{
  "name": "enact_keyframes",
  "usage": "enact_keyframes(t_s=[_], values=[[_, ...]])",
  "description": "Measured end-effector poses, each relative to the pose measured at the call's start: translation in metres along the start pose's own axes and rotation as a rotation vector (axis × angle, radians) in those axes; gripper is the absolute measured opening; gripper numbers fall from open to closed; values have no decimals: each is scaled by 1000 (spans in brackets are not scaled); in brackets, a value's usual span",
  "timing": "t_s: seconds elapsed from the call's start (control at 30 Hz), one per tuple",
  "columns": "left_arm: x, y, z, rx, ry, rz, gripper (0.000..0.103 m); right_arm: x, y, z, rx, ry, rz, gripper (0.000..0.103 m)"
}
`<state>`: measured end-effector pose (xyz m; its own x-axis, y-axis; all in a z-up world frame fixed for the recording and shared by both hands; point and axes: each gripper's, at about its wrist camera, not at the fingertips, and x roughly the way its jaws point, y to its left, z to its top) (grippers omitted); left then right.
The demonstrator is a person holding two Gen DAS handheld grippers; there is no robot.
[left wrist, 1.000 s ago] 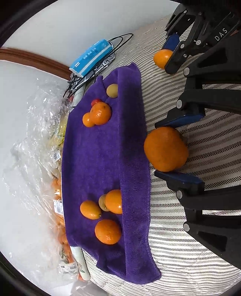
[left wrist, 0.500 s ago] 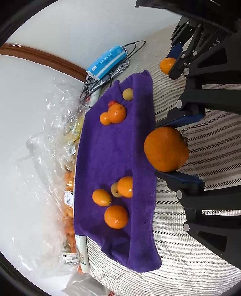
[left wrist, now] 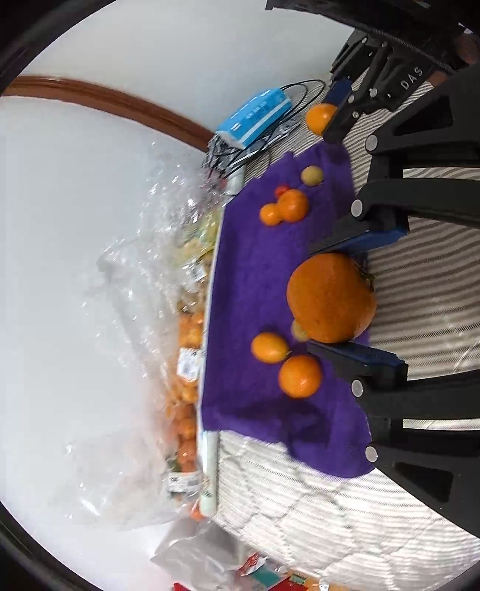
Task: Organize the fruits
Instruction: 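Carry both large oranges up and over the purple towel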
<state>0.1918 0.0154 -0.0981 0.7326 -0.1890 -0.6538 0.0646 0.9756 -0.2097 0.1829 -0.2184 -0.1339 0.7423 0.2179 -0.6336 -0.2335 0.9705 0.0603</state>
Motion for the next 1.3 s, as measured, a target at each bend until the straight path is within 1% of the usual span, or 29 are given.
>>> enact_keyframes(t_s=[0.3, 0.57, 0.67, 0.73, 0.93, 1.13, 1.23, 1.3], values=[[6, 15, 42, -9, -54, 33, 42, 8, 3, 44, -7, -86, -7, 34], [28, 15, 67, -8, -64, 17, 42, 37, -1, 71, 8, -76, 11, 34], [40, 16, 66, -13, -57, 20, 42, 46, -2, 80, 22, -79, 24, 33], [48, 21, 62, -19, -39, 22, 42, 54, -4, 82, 34, -78, 35, 34], [69, 34, 51, -45, 5, 42, 42, 72, -17, 72, 70, -54, 59, 34], [78, 39, 49, -55, 16, 43, 42, 77, -42, 69, 122, -53, 24, 34], [80, 40, 49, -60, 21, 37, 42, 80, -53, 67, 152, -43, 27, 34], [82, 40, 48, -62, 28, 37, 42, 84, -54, 66, 154, -31, 30, 34]])
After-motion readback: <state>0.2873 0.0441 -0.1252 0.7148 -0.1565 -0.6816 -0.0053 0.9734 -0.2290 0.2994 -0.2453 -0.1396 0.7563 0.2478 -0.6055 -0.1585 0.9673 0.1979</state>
